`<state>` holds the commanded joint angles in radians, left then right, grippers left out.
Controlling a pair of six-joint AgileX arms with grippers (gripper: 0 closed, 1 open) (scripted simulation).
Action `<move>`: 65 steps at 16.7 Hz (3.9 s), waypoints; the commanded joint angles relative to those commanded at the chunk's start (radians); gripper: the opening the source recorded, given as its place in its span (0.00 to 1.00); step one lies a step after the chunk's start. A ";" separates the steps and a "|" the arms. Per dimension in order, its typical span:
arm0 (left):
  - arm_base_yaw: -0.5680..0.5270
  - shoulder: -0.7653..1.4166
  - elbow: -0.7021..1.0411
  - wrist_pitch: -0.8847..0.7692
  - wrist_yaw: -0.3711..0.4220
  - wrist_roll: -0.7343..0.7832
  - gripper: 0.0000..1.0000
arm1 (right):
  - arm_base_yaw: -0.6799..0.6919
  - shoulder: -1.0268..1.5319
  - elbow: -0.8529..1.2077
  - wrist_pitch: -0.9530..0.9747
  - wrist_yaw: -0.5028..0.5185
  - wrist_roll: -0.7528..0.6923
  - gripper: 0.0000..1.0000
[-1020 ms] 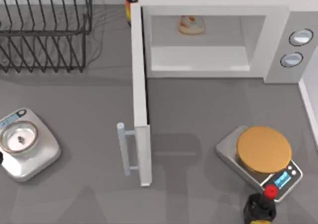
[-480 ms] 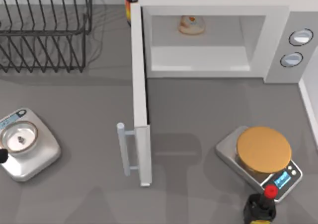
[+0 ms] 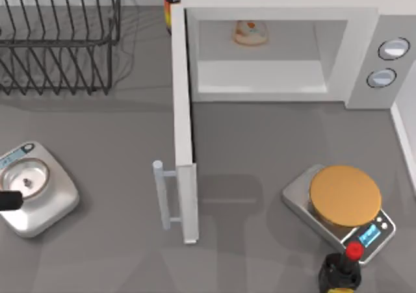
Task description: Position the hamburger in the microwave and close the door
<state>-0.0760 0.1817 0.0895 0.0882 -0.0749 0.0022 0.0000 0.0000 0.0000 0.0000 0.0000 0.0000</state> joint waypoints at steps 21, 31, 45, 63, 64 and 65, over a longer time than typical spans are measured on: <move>-0.549 0.909 0.693 -0.647 -0.339 -0.453 0.00 | 0.000 0.000 0.000 0.000 0.000 0.000 1.00; -0.559 0.946 0.668 -0.607 -0.344 -0.463 0.00 | 0.000 0.000 0.000 0.000 0.000 0.000 1.00; -0.558 1.061 0.412 -0.224 -0.344 -0.459 0.00 | 0.000 0.000 0.000 0.000 0.000 0.000 1.00; -0.856 1.383 0.654 -0.280 -0.517 -0.731 0.00 | 0.000 0.000 0.000 0.000 0.000 0.000 1.00; -0.865 1.392 0.663 -0.283 -0.522 -0.740 0.00 | 0.000 0.000 0.000 0.000 0.000 0.000 1.00; -0.865 1.393 0.664 -0.283 -0.522 -0.740 0.00 | 0.000 0.000 0.000 0.000 0.000 0.000 1.00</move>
<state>-0.9415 1.5748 0.7532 -0.1952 -0.5971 -0.7381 0.0000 0.0000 0.0000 0.0000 0.0000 0.0000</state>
